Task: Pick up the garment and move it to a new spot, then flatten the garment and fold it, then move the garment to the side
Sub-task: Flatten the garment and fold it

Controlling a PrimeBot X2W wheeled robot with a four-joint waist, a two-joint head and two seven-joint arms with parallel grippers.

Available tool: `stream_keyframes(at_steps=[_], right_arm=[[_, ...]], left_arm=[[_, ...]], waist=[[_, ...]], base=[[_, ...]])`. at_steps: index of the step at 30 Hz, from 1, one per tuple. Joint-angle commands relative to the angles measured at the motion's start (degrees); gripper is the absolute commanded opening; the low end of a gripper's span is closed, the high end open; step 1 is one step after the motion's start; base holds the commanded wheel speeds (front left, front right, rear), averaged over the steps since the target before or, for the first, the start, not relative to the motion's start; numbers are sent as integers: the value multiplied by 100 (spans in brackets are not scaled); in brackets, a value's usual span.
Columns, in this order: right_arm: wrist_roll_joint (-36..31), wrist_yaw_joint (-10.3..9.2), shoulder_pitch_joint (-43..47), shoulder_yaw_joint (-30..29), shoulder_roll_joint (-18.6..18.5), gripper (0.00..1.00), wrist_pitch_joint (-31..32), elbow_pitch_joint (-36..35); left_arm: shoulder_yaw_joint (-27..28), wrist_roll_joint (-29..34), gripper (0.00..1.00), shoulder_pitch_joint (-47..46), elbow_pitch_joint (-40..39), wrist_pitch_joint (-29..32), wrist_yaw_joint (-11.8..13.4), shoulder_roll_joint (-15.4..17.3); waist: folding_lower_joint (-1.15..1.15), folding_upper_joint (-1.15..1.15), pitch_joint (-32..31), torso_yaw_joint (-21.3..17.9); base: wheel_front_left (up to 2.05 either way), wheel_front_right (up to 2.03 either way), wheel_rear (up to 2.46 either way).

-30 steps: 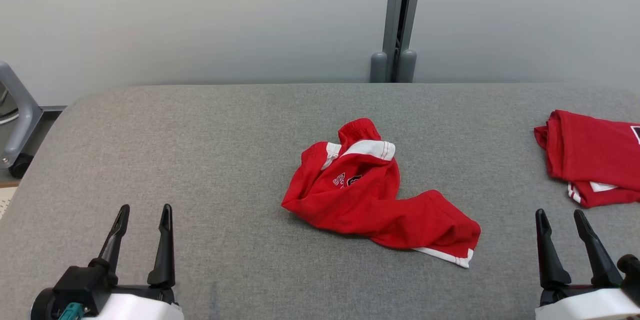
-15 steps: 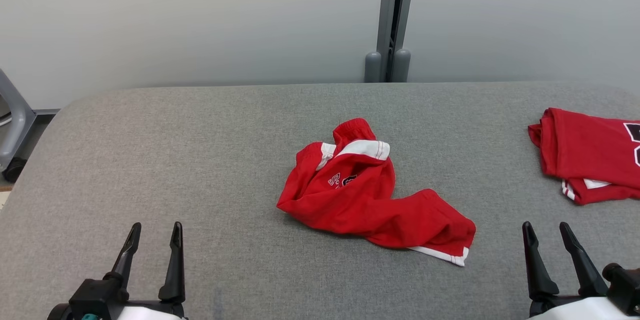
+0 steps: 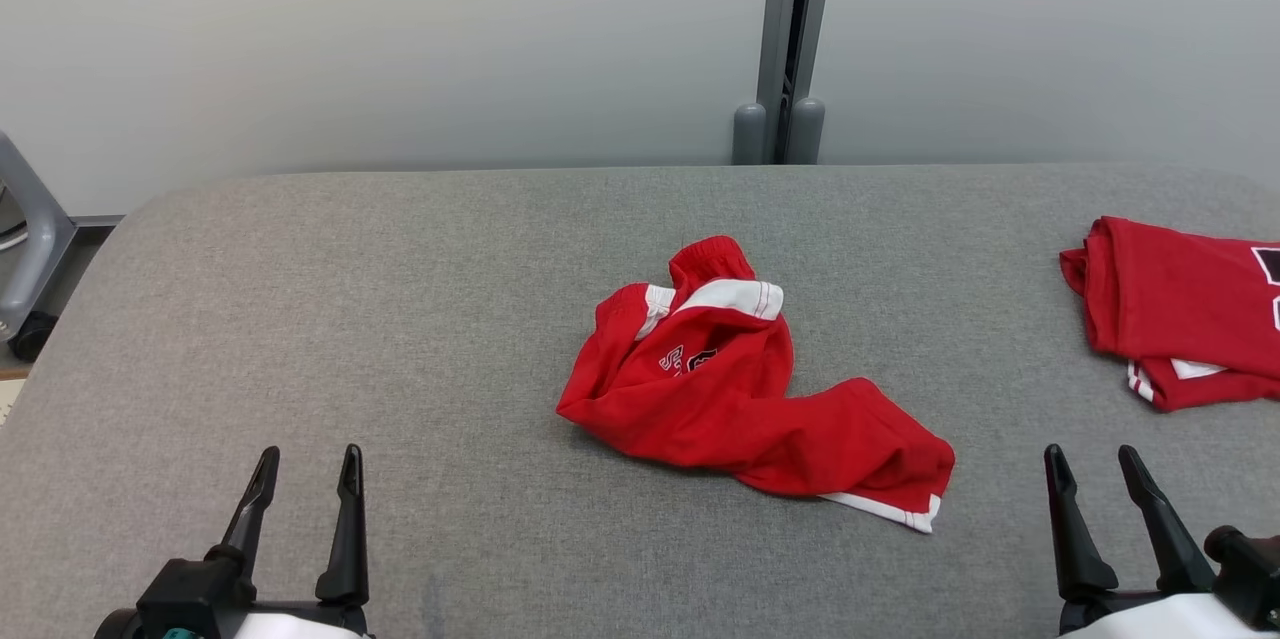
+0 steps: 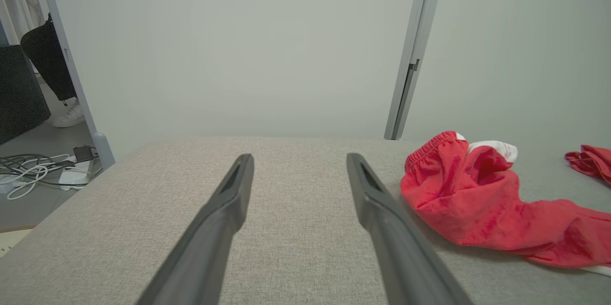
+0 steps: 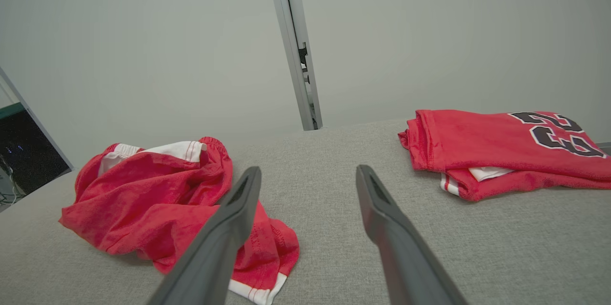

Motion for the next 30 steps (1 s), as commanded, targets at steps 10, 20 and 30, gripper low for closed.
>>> stream_keyframes(at_steps=[10, 20, 30], right_arm=[[44, 1, -623, 518, -259, 100, -30, 203], [118, 1, -1980, 1204, -492, 100, 97, 1193], [459, 1, -3210, 1775, -444, 100, 51, 2742]], left_arm=[[-14, 147, 100, -98, 22, 2, -70, -120], [-107, 126, 100, -332, 93, 1, -88, -201], [-122, 142, 100, -569, 230, 1, -189, -233]], waist=[[0, 0, 94, 215], [0, 0, 358, 624], [0, 0, 598, 1093]], base=[[0, 0, 0], [0, 0, 0], [0, 0, 0]])
